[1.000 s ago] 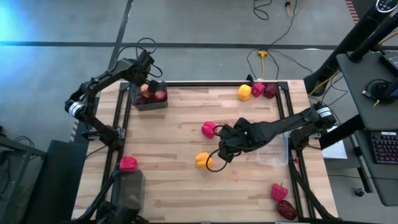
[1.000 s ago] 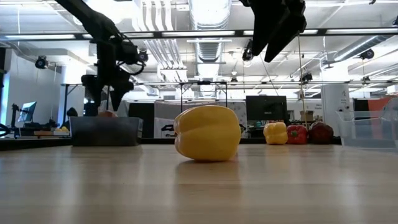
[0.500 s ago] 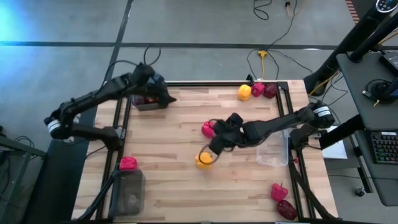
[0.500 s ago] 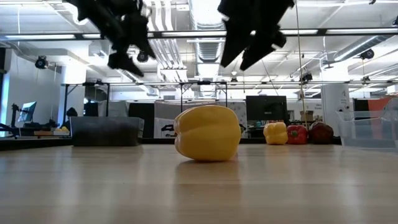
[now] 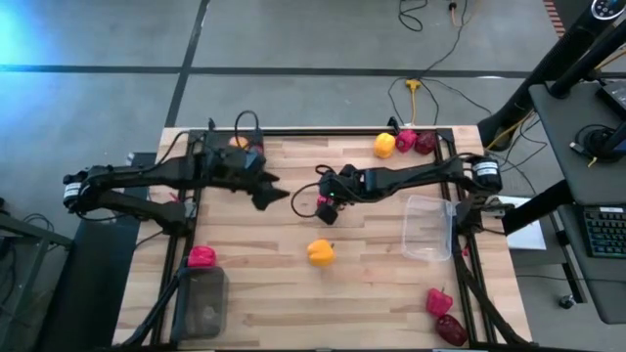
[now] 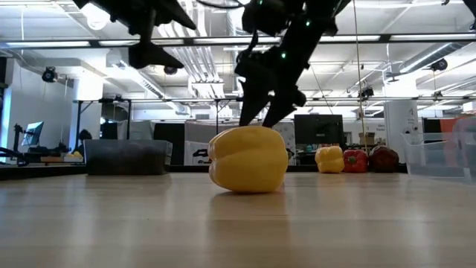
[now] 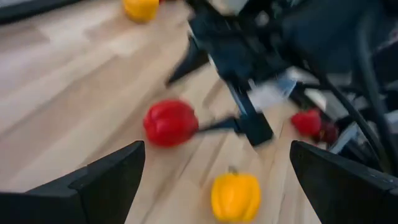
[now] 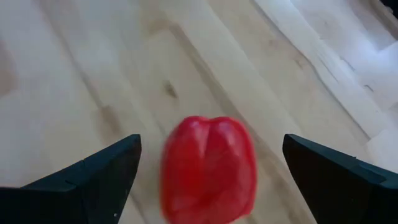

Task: Sort produce into baskets
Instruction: Put the red bell pepper into the transparent bin

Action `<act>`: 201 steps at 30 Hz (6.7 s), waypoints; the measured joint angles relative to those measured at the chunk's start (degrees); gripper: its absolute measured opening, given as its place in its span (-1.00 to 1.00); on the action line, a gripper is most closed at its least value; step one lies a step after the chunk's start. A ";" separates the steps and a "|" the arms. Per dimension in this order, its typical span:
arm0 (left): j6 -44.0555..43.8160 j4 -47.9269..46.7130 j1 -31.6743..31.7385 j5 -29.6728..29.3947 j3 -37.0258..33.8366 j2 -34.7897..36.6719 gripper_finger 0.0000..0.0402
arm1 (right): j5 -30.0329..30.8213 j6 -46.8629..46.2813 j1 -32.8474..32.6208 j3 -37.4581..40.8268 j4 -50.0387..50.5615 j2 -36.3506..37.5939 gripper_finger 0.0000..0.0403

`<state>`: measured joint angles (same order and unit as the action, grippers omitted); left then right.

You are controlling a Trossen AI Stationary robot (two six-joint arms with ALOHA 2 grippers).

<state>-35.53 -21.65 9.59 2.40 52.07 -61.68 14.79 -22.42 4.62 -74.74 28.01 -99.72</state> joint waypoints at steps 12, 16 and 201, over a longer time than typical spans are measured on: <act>-1.23 -3.68 -5.56 -4.96 0.02 6.60 0.90 | -0.27 -3.65 0.30 0.02 0.42 -7.73 0.90; -0.99 -5.66 -5.54 -6.58 0.02 9.27 0.90 | -0.22 -5.12 0.30 0.00 0.21 -8.31 0.78; 34.49 -7.96 -8.27 4.03 1.15 18.36 0.90 | -13.73 -77.14 -25.10 20.52 47.68 35.10 0.22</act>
<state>-1.03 -29.61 1.33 6.43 53.23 -43.32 1.06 -99.56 -20.48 -54.22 75.68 -64.62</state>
